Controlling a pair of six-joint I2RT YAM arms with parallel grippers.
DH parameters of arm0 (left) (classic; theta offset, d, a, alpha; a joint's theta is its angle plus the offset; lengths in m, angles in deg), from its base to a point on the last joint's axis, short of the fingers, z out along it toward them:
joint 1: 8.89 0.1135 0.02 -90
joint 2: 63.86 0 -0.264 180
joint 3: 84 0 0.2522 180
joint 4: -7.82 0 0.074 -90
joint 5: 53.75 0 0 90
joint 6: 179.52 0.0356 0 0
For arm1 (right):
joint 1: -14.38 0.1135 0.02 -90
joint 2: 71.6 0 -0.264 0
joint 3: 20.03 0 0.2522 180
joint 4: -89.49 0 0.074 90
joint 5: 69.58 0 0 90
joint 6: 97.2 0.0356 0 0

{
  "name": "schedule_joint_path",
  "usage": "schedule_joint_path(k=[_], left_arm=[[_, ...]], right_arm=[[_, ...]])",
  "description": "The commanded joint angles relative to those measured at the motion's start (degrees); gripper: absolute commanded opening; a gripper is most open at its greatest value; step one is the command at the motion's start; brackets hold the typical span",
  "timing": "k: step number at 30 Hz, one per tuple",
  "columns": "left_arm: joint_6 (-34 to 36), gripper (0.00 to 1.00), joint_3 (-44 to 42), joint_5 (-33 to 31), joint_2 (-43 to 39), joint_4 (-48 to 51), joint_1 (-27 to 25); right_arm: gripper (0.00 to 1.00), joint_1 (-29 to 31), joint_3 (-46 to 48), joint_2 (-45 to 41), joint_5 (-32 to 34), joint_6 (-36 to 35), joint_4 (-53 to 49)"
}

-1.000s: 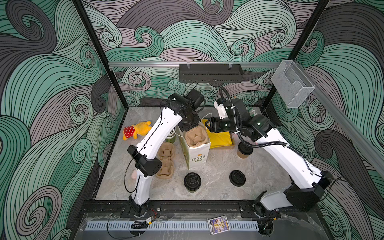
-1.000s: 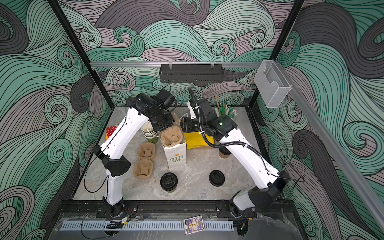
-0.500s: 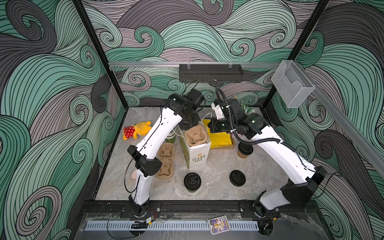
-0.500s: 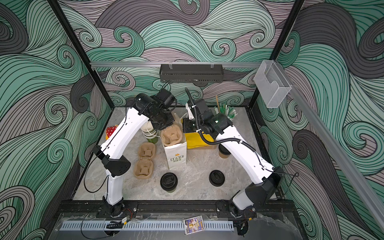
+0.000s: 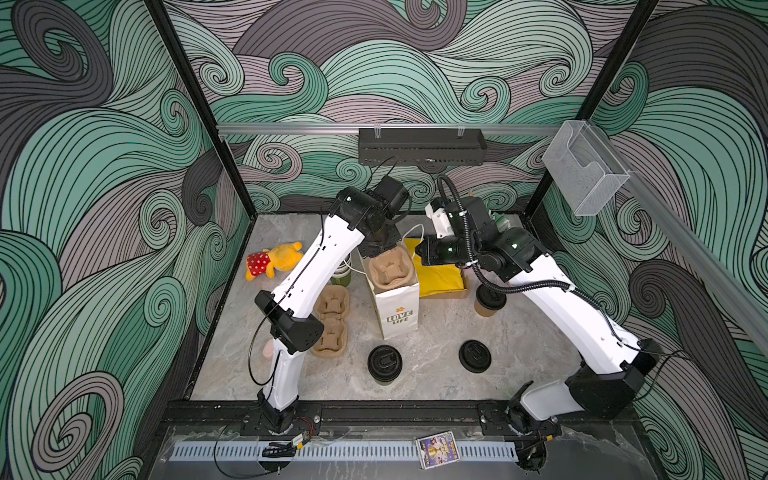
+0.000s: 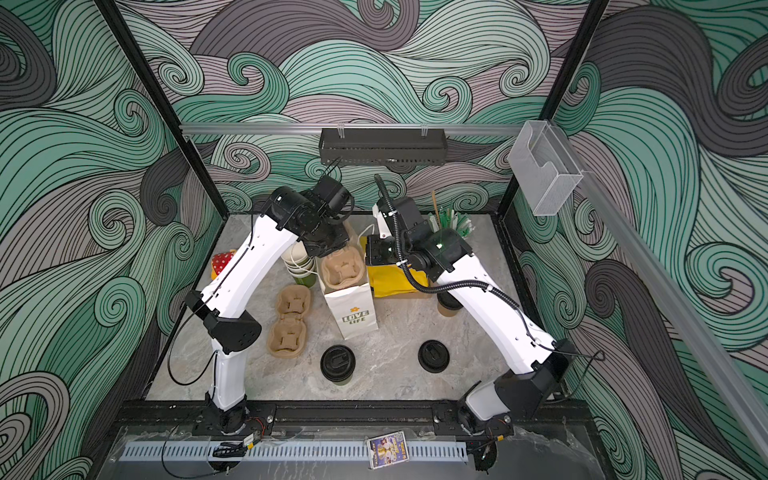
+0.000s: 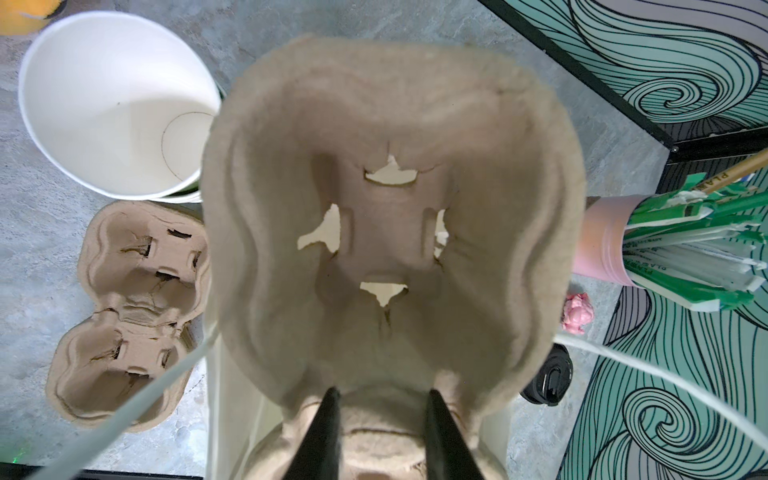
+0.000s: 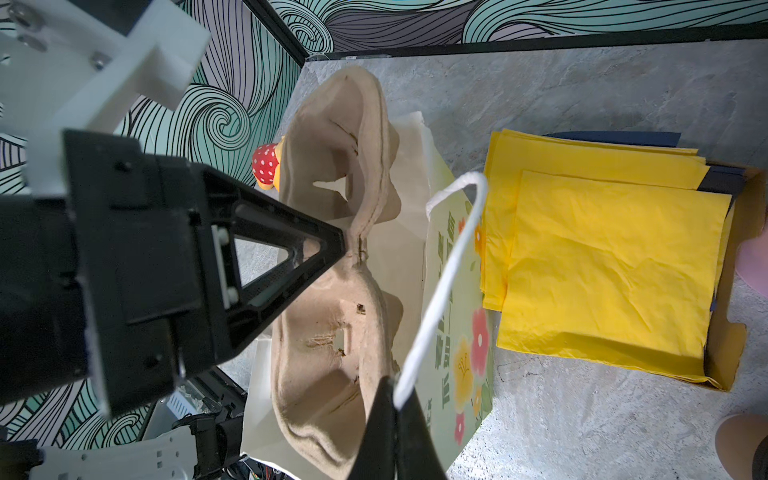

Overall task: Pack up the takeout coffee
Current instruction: 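Push the brown pulp carrier into the bag with left while right holds handle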

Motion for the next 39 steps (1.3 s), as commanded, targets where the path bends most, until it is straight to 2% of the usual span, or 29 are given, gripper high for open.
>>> schedule_joint_path(k=[1, 16, 28, 33, 39], left_arm=[[1.18, 0.00, 1.68, -1.17, 1.24, 2.39, -0.30], [0.65, 0.00, 1.06, 4.37, 2.66, 5.00, -0.59], [1.75, 0.00, 1.06, 4.14, 4.13, 7.05, -0.65], [1.19, 0.00, 1.06, 6.41, 4.67, 8.17, -0.73], [1.59, 0.00, 1.12, 5.08, 3.03, 7.80, -0.93]], right_arm=[[0.00, 0.48, 1.14, -0.95, -0.50, 1.06, 0.86], [0.00, 1.45, 2.60, -1.19, -0.99, 2.17, 2.02], [0.00, 2.81, 2.59, -1.19, -1.42, 2.26, 3.02], [0.00, 2.81, 3.02, -1.35, 0.77, 2.03, 2.43], [0.00, 2.81, 3.95, -1.83, 2.24, 2.00, 2.36]])
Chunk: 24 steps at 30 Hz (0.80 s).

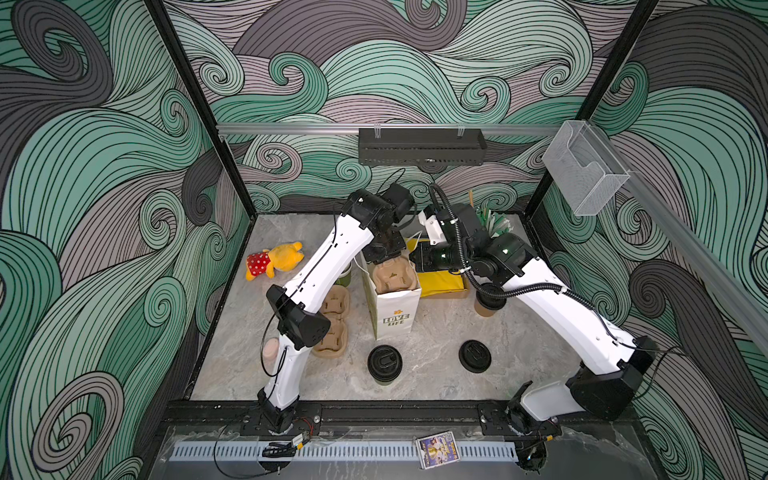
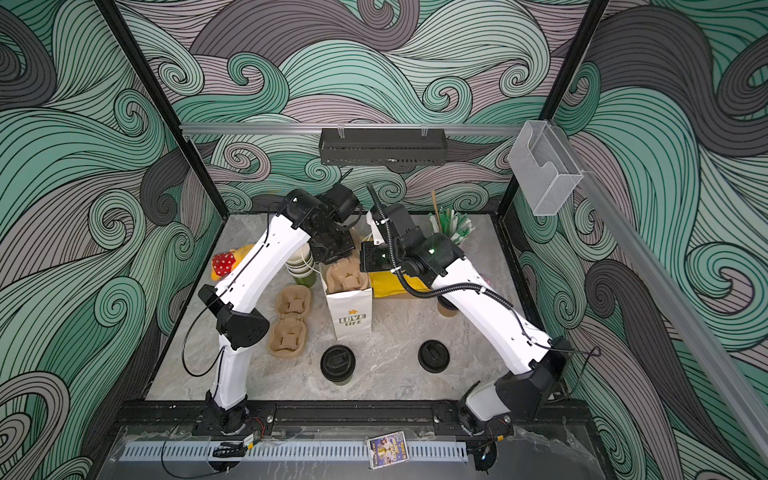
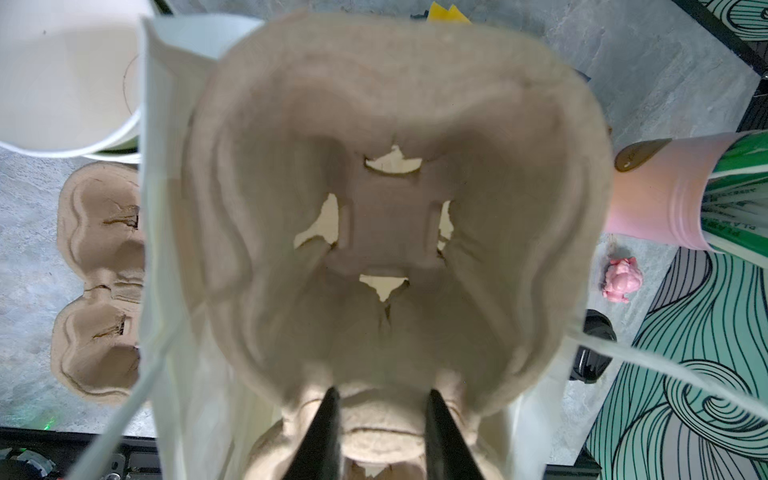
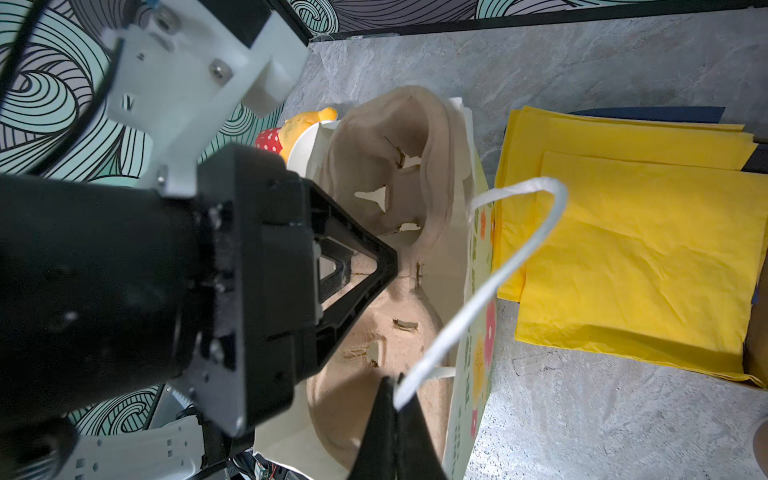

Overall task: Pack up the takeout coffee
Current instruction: 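Push the brown pulp carrier into the bag with left while right holds handle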

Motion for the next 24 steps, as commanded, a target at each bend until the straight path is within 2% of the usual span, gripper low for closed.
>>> schedule_joint_path(k=[1, 14, 24], left_arm=[[0.61, 0.00, 1.16, 0.07, -0.82, 5.36, -0.50], [1.99, 0.00, 1.06, 0.87, 0.54, 10.49, -1.39], [1.40, 0.00, 0.67, -0.32, -0.20, 10.89, -1.37]], right_arm=[[0.00, 0.36, 0.60, -1.45, 1.58, 0.36, 0.20], [0.00, 0.37, 0.34, -1.15, 1.38, 0.43, 0.25], [0.00, 0.36, 1.34, -1.95, 2.77, 0.35, 0.21]])
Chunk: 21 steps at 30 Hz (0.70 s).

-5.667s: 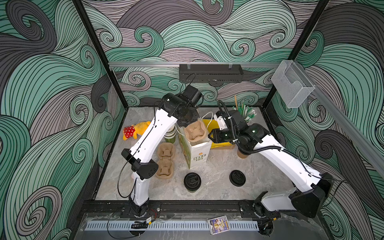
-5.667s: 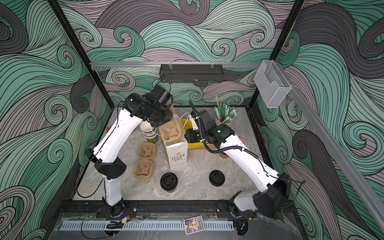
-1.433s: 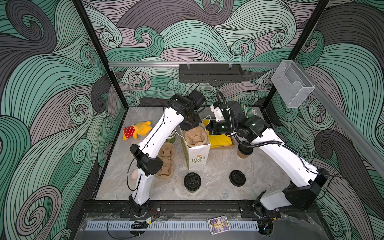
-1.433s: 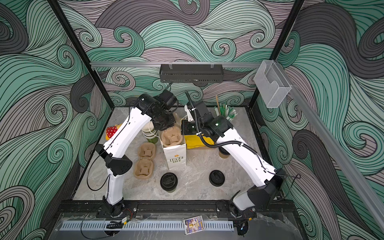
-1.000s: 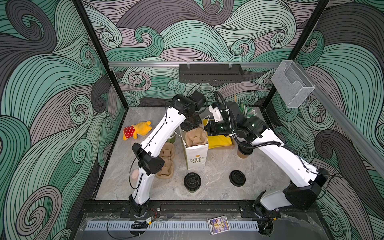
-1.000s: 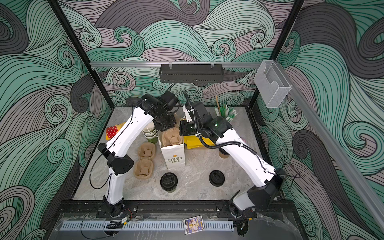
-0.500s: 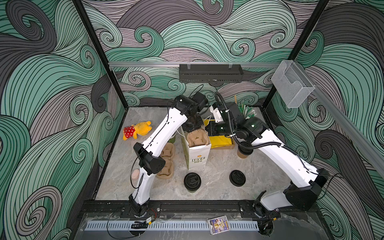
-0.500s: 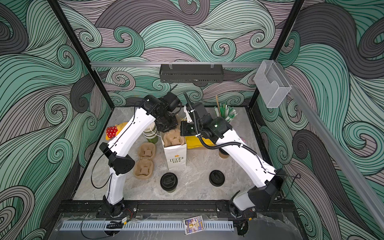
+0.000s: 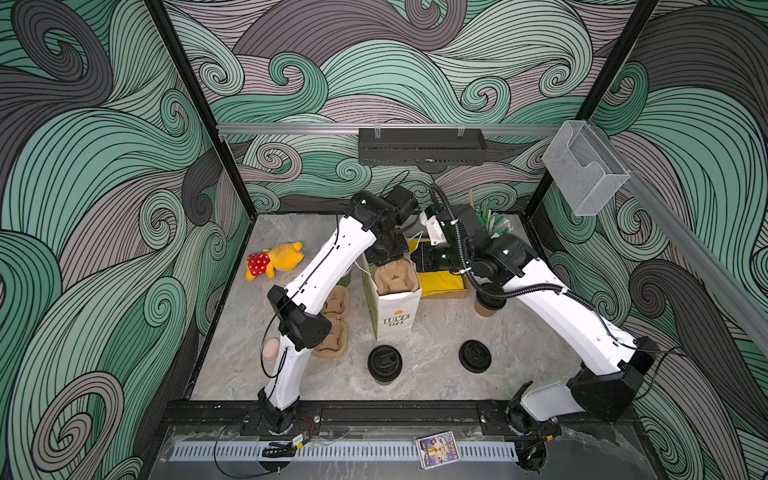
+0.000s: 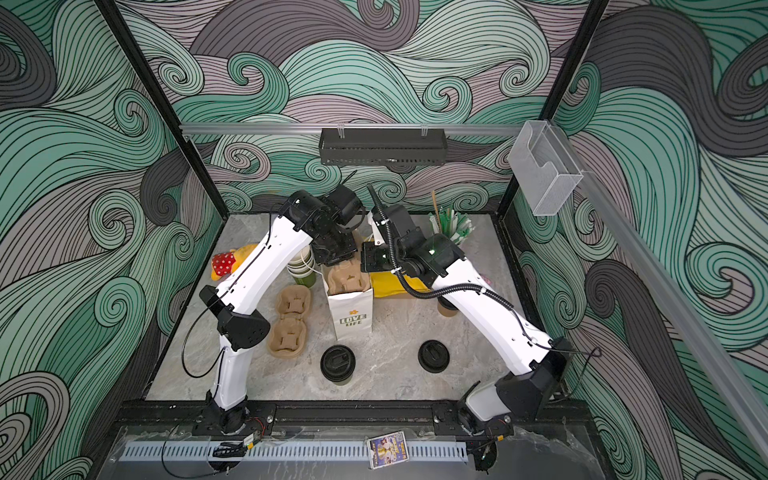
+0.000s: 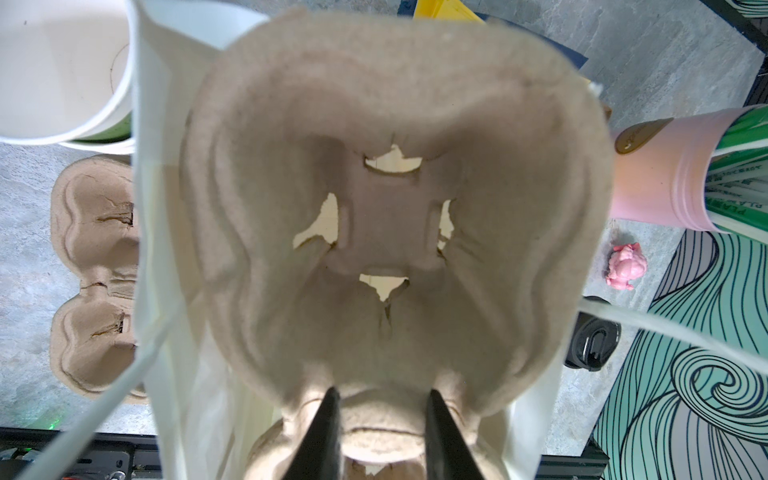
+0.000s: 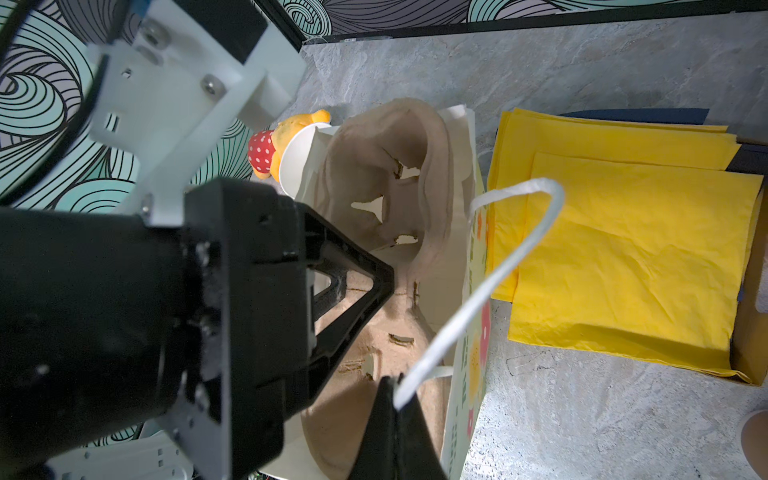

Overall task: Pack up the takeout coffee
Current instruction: 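Push the brown pulp carrier into the bag with left while right holds handle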

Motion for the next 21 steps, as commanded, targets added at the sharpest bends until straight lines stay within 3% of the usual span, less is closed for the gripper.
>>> schedule_joint_path(k=[1, 15, 21], left_arm=[[0.36, 0.00, 0.68, -0.76, -0.65, 10.62, -0.23], [1.13, 0.00, -1.96, -0.65, -3.84, 9.16, -0.19], [3.21, 0.00, -5.45, 0.35, -6.81, 2.86, -0.22]], right_arm=[[0.00, 0.36, 1.05, -1.73, 1.95, 0.38, -0.01], [0.04, 0.32, 1.42, -2.27, 5.32, 0.71, -0.46], [0.25, 0.36, 0.99, -1.68, 4.09, 0.76, -0.49]])
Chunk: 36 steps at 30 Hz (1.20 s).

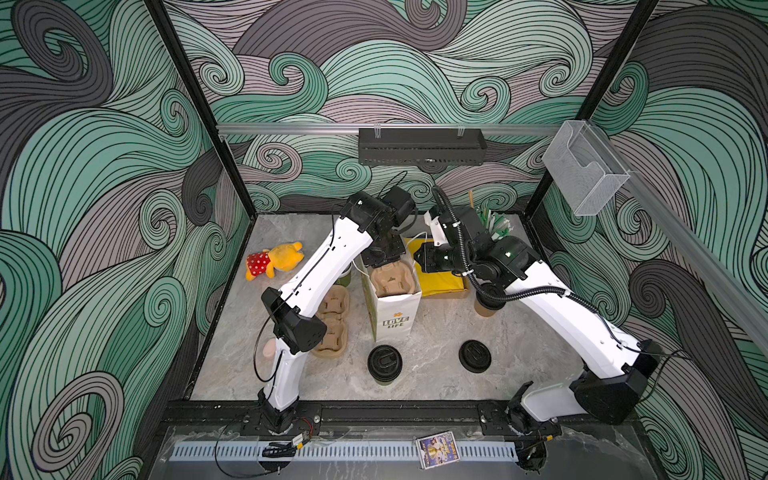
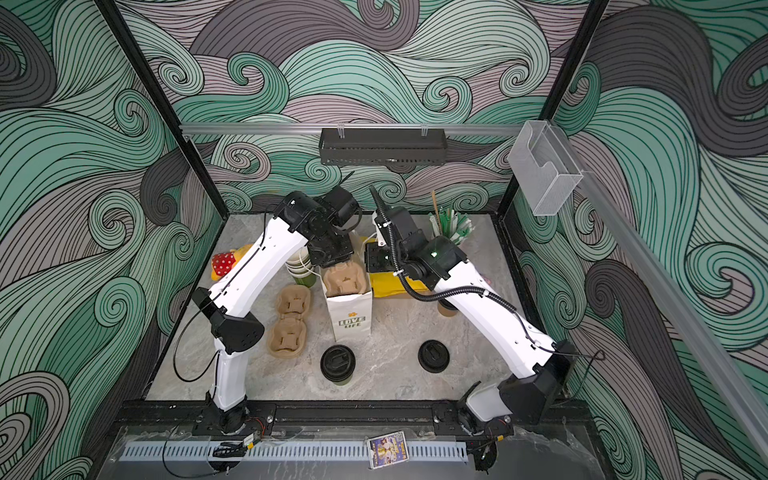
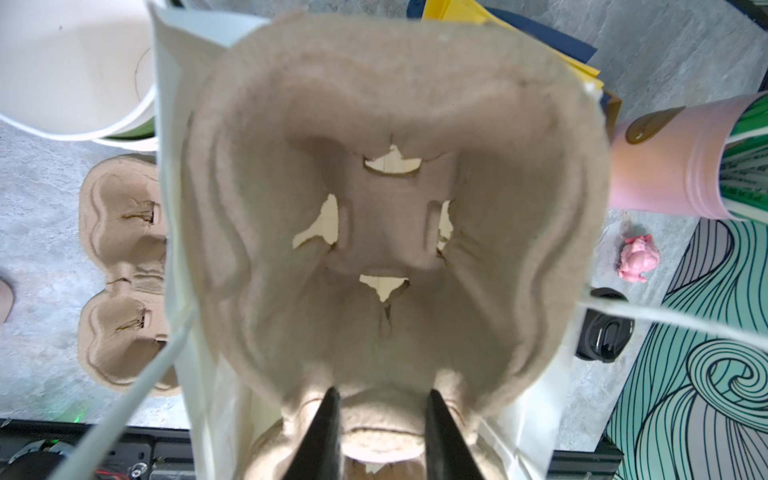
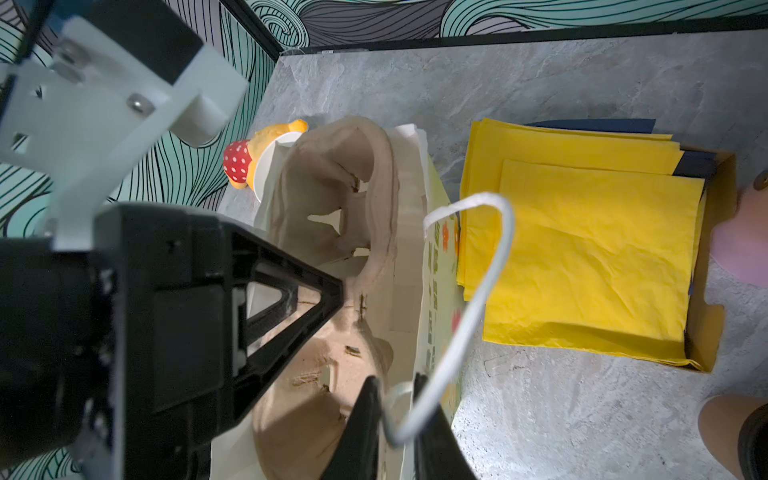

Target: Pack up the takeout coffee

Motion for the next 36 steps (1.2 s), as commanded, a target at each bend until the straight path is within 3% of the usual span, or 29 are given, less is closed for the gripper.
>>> schedule_joint_path(k=[1, 7, 17, 25, 30, 36], left_arm=[[1.73, 0.00, -1.49, 0.72, -3.50, 2.11, -0.26], [1.99, 0.00, -2.41, 1.30, -4.36, 1.55, -0.37], [4.94, 0.00, -5.09, 2.97, -5.46, 0.57, -0.45], [6.73, 0.00, -6.21, 3.41, -5.71, 2.92, -0.45], [8.77, 0.00, -7.87, 3.97, -6.53, -0.09, -0.45], [11.16, 0.00, -8.19, 4.16, -6.87, -0.76, -0.44]], right_arm=[[0.26, 0.36, -0.39, -0.56, 0.04, 0.41, -0.46], [0.25, 0.36, -0.74, -0.66, -0.30, 0.34, -0.43], [0.09, 0.45, -0.33, -0.73, -1.87, 0.42, 0.12], [0.08, 0.45, 0.22, -1.11, -1.97, 0.69, 0.35], [0.28, 0.38, -0.92, -1.37, -2.90, -0.85, 0.25], [0.56, -2.63, -3.50, -5.50, -4.15, -8.55, -3.25]])
